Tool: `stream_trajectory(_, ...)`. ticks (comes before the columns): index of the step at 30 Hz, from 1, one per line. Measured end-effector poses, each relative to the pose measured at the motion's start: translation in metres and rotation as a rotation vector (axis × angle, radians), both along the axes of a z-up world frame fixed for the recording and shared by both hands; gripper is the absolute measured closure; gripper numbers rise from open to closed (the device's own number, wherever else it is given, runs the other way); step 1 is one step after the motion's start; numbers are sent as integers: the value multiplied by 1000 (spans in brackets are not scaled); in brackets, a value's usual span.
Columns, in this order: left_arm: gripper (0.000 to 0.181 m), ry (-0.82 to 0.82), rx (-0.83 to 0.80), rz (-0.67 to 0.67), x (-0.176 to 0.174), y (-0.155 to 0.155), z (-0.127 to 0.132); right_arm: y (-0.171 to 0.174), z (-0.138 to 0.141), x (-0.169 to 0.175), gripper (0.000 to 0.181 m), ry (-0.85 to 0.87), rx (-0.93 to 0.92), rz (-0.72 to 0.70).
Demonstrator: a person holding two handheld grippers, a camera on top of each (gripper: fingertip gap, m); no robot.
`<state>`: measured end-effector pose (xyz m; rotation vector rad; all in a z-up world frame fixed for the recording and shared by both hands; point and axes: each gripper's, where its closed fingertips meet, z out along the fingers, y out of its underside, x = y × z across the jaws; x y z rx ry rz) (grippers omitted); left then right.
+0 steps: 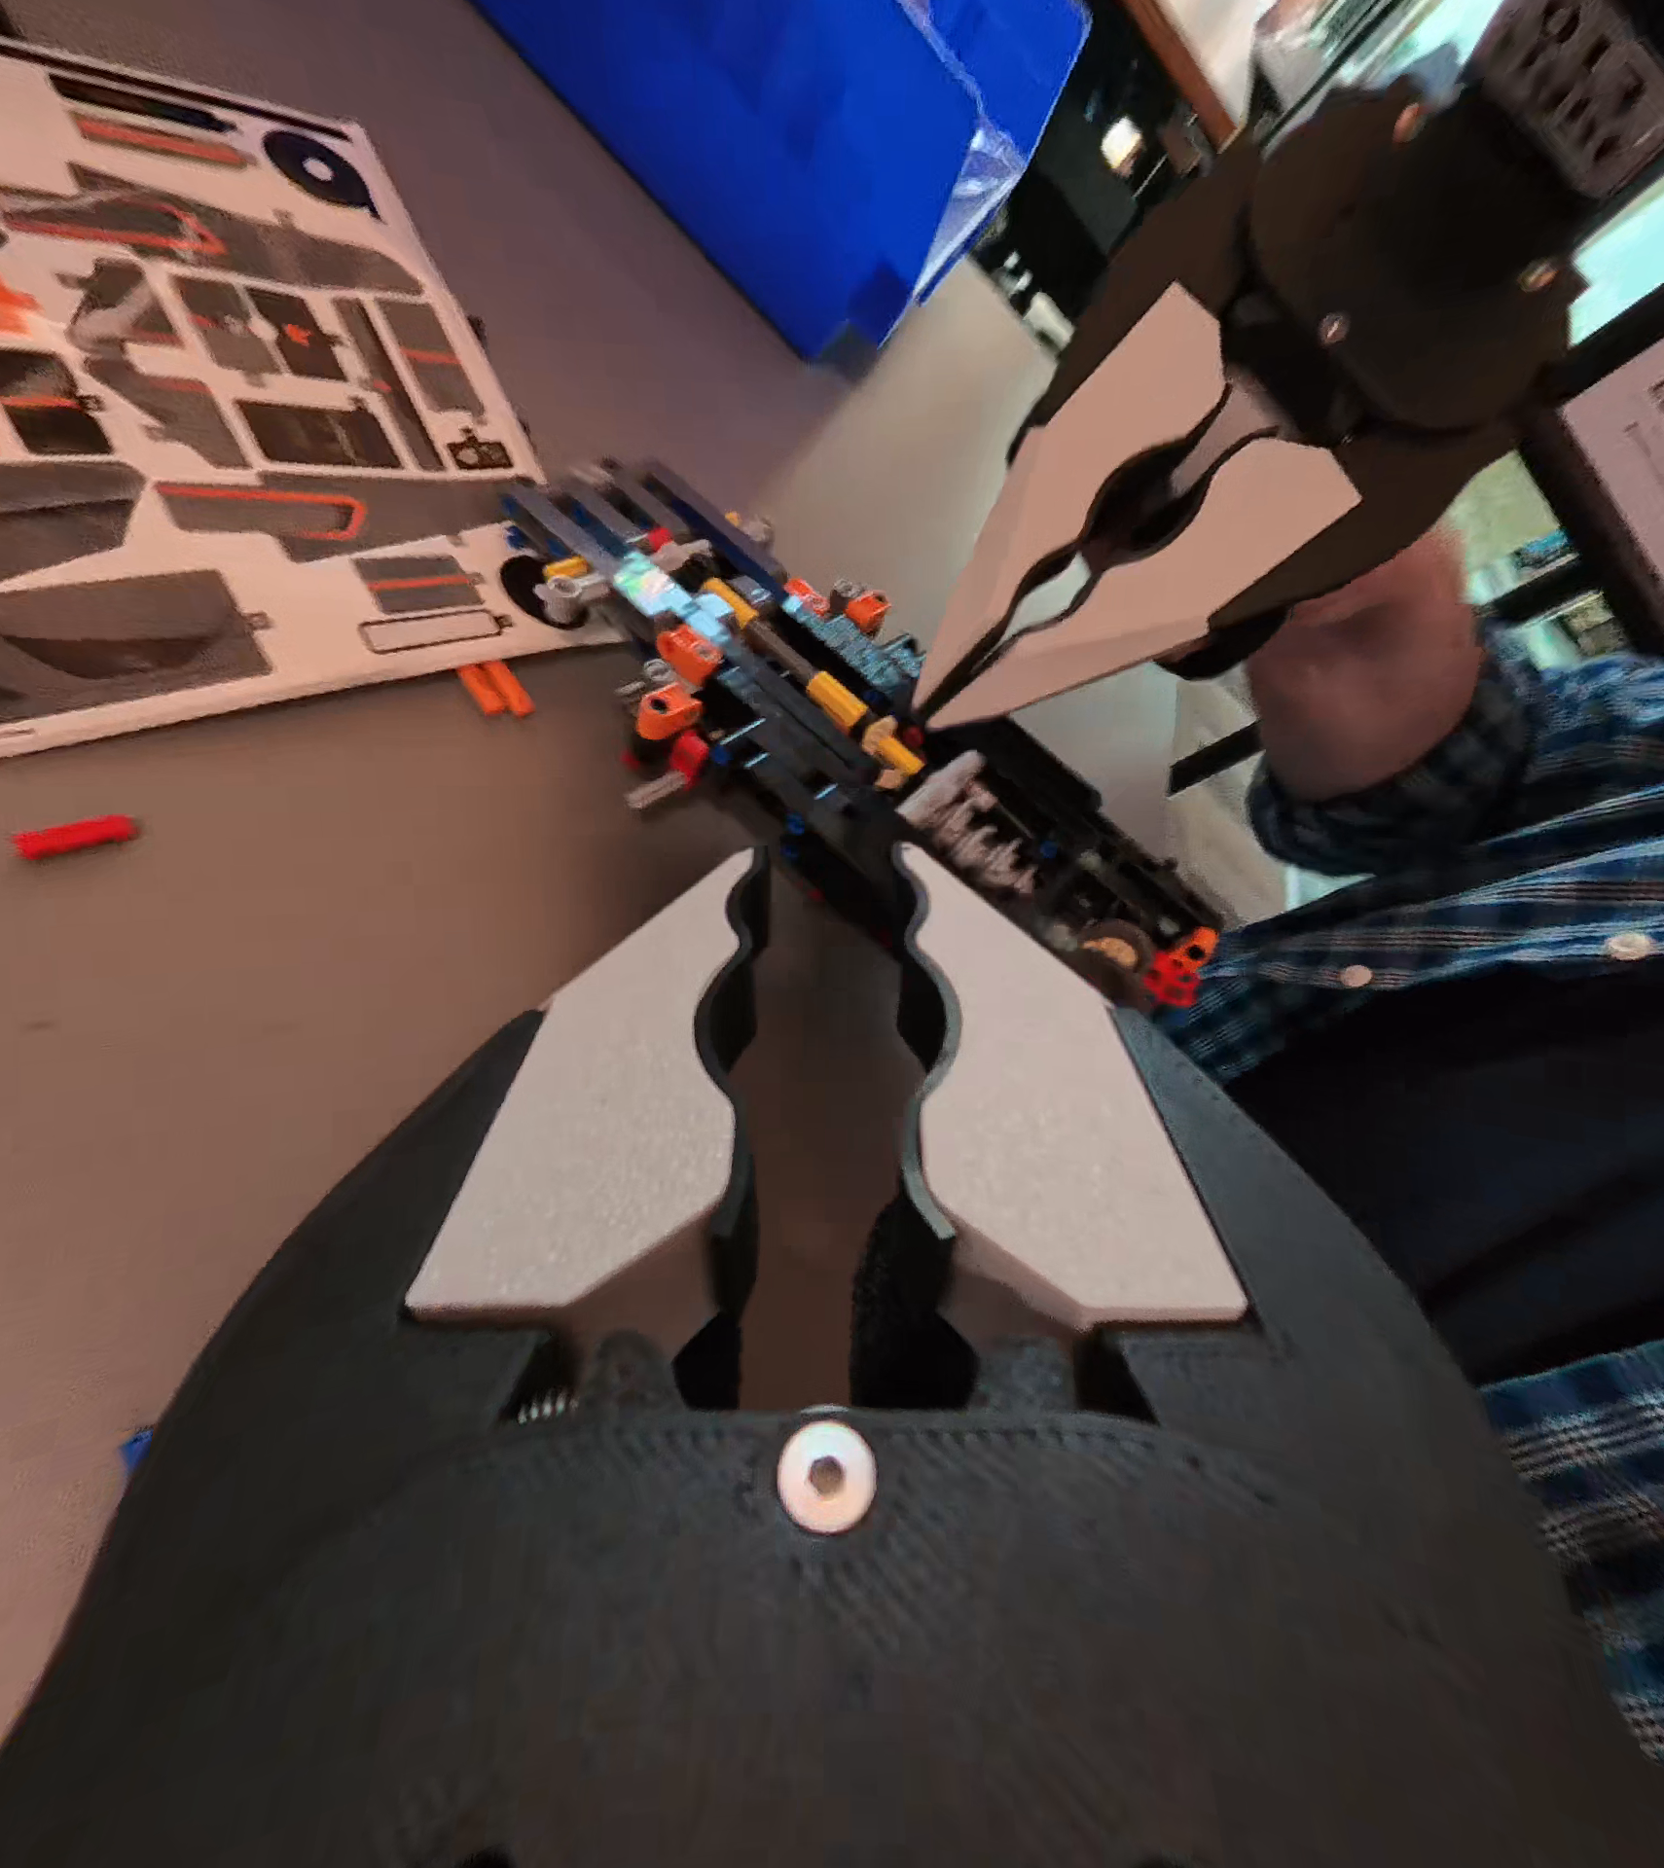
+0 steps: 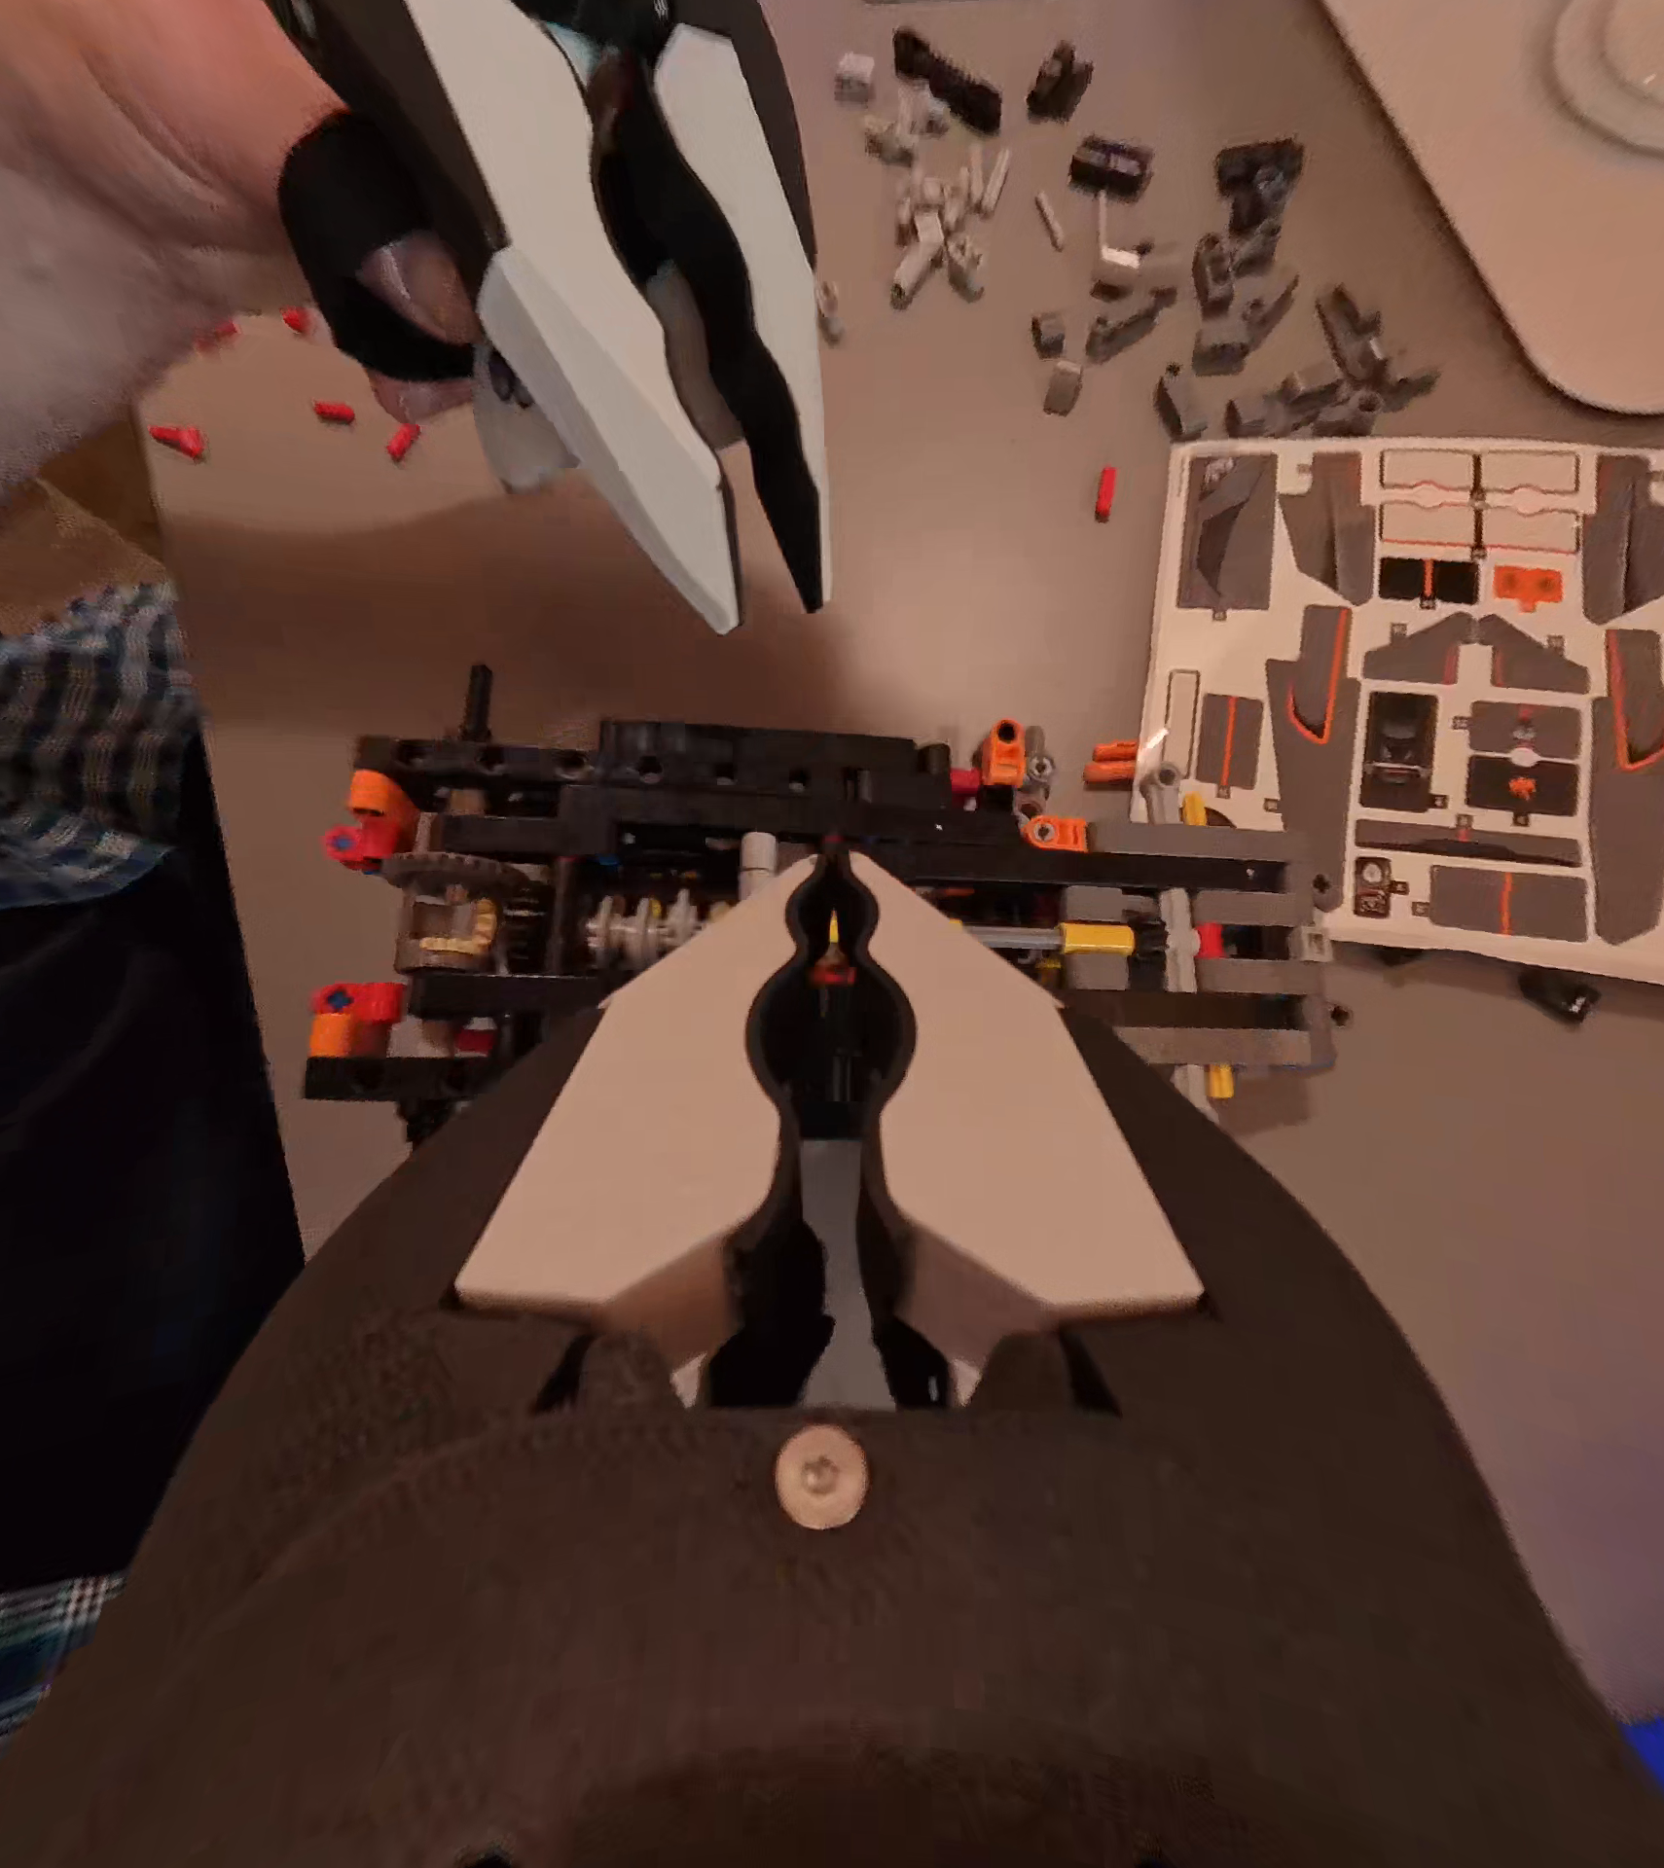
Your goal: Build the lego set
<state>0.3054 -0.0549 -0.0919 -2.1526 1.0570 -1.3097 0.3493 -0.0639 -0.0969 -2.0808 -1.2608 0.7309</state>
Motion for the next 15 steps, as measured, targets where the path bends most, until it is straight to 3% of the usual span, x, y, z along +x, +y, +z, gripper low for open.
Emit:
stream_trajectory(8,174,94,35,-22,15,-3,-34,2,-18,2,181,-182,-76,134)
stream_trajectory(15,181,77,100,54,22,4,-36,0,-19,2,181,-312,-103,266)
